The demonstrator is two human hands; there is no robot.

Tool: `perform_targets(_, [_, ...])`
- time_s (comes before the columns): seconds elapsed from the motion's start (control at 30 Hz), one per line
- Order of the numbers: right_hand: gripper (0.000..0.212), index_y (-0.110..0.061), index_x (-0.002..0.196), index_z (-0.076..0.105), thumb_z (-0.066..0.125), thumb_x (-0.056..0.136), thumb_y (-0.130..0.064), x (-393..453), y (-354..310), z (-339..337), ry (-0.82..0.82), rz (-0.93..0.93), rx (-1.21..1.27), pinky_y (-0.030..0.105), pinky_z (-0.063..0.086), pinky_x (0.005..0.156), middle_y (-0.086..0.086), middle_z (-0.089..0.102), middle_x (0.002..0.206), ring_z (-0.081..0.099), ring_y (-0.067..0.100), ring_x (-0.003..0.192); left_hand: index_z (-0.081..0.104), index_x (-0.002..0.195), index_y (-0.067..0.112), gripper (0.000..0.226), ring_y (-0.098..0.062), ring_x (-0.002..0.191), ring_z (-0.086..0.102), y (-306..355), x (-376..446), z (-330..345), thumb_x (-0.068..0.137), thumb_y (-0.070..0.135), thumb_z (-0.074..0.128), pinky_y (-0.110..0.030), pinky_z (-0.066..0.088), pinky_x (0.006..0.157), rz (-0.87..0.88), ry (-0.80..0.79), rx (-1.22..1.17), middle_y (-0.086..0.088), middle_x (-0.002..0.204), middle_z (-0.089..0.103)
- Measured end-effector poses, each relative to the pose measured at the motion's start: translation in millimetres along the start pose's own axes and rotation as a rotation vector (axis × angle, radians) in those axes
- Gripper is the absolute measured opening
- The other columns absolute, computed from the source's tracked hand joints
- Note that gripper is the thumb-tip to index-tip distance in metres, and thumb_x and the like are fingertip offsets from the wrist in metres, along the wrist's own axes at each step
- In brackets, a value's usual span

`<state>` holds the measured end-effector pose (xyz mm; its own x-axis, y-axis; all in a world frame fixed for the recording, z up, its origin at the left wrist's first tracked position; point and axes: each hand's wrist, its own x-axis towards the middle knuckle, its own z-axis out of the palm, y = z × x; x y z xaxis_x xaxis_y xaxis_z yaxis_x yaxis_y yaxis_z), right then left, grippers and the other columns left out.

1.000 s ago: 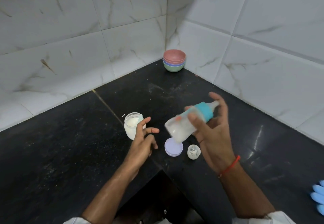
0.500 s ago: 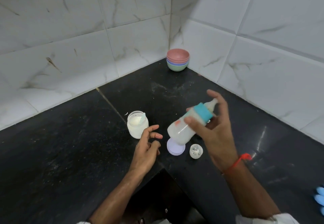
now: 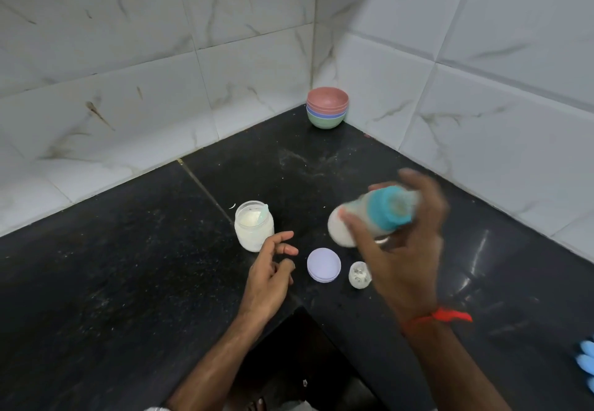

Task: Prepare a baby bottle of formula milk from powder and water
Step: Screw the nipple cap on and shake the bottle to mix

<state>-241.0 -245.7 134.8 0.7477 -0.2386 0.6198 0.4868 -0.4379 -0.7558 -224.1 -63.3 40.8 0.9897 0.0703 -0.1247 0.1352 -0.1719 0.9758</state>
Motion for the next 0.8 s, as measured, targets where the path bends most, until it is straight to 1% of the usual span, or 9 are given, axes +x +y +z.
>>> perform_targets(0.1, [0.083, -0.063, 0.134, 0.036, 0.087, 0.08, -0.029, -16, 18, 8, -0.37, 0.175, -0.127, 0.042, 0.055, 0.1, -0.022, 0.058, 0.12, 0.061, 0.006, 0.113, 0.06, 0.126, 0.038, 0.052, -0.011, 0.066, 0.059, -2, -2, 1, 0.093, -0.002, 0.054, -0.03, 0.055, 0.071, 0.011, -0.026, 0.014, 0.015, 0.102, 0.067])
perform_targets(0.17, [0.083, -0.063, 0.135, 0.036, 0.088, 0.079, -0.03, -13, 13, 5, -0.289, 0.144, -0.097, 0.041, 0.056, 0.099, -0.019, 0.06, 0.125, 0.062, 0.007, 0.116, 0.06, 0.126, 0.036, 0.052, -0.01, 0.065, 0.058, 0, -2, 0, 0.093, -0.003, 0.054, -0.027, 0.054, 0.07, 0.036, -0.033, -0.001, 0.01, 0.105, 0.067])
perform_targets(0.27, [0.086, -0.058, 0.134, 0.039, 0.09, 0.077, -0.019, -7, 5, 4, -0.011, 0.033, -0.008, 0.033, 0.057, 0.092, -0.003, 0.066, 0.124, 0.068, 0.016, 0.11, 0.062, 0.124, 0.035, 0.051, -0.013, 0.067, 0.057, -2, 0, 0, 0.092, -0.004, 0.053, -0.027, 0.052, 0.069, 0.011, -0.005, -0.022, 0.008, 0.104, 0.067])
perform_targets(0.3, [0.084, -0.058, 0.132, 0.039, 0.09, 0.077, -0.019, -7, 7, 8, -0.016, 0.028, -0.033, 0.033, 0.057, 0.092, -0.008, 0.065, 0.122, 0.067, 0.014, 0.109, 0.063, 0.122, 0.036, 0.051, -0.014, 0.068, 0.057, -3, -1, 0, 0.092, -0.004, 0.054, -0.028, 0.052, 0.068, 0.005, -0.003, -0.027, 0.008, 0.104, 0.067])
perform_targets(0.4, [0.081, -0.06, 0.135, 0.037, 0.087, 0.081, -0.026, -15, 19, 16, -0.376, 0.146, -0.148, 0.041, 0.053, 0.101, -0.026, 0.056, 0.121, 0.058, 0.0, 0.113, 0.063, 0.12, 0.038, 0.047, -0.014, 0.072, 0.059, -4, -2, 1, 0.094, -0.001, 0.056, -0.028, 0.053, 0.068, 0.012, -0.024, -0.025, 0.006, 0.103, 0.067])
perform_targets(0.57, [0.086, -0.045, 0.14, 0.038, 0.09, 0.077, -0.015, -6, 3, 12, -0.025, -0.013, 0.014, 0.039, 0.056, 0.096, 0.004, 0.063, 0.128, 0.066, 0.023, 0.115, 0.067, 0.116, 0.036, 0.038, -0.016, 0.068, 0.057, -3, 2, 0, 0.097, 0.004, 0.059, -0.031, 0.052, 0.067, 0.026, 0.003, -0.045, 0.005, 0.1, 0.069])
perform_targets(0.6, [0.086, -0.048, 0.139, 0.038, 0.09, 0.078, -0.016, -6, 7, 16, -0.02, -0.014, 0.003, 0.039, 0.056, 0.096, 0.003, 0.064, 0.126, 0.066, 0.022, 0.114, 0.068, 0.116, 0.036, 0.037, -0.015, 0.067, 0.056, -4, 1, -1, 0.097, 0.005, 0.06, -0.032, 0.052, 0.067, 0.023, 0.012, -0.05, 0.005, 0.1, 0.069])
perform_targets(0.7, [0.082, -0.062, 0.136, 0.036, 0.087, 0.081, -0.027, -14, 16, 21, -0.266, 0.104, -0.092, 0.044, 0.056, 0.099, -0.014, 0.059, 0.126, 0.061, 0.011, 0.116, 0.068, 0.116, 0.036, 0.034, -0.014, 0.069, 0.058, -3, -1, -2, 0.098, 0.008, 0.061, -0.03, 0.053, 0.066, 0.038, 0.008, -0.042, 0.006, 0.098, 0.069])
perform_targets(0.8, [0.086, -0.052, 0.137, 0.039, 0.09, 0.077, -0.017, -8, 1, 11, -0.074, 0.006, 0.033, 0.036, 0.058, 0.094, -0.003, 0.063, 0.127, 0.066, 0.019, 0.114, 0.068, 0.116, 0.035, 0.032, -0.015, 0.07, 0.058, -1, 0, -5, 0.099, 0.01, 0.061, -0.026, 0.052, 0.065, 0.052, 0.021, -0.057, 0.008, 0.097, 0.069])
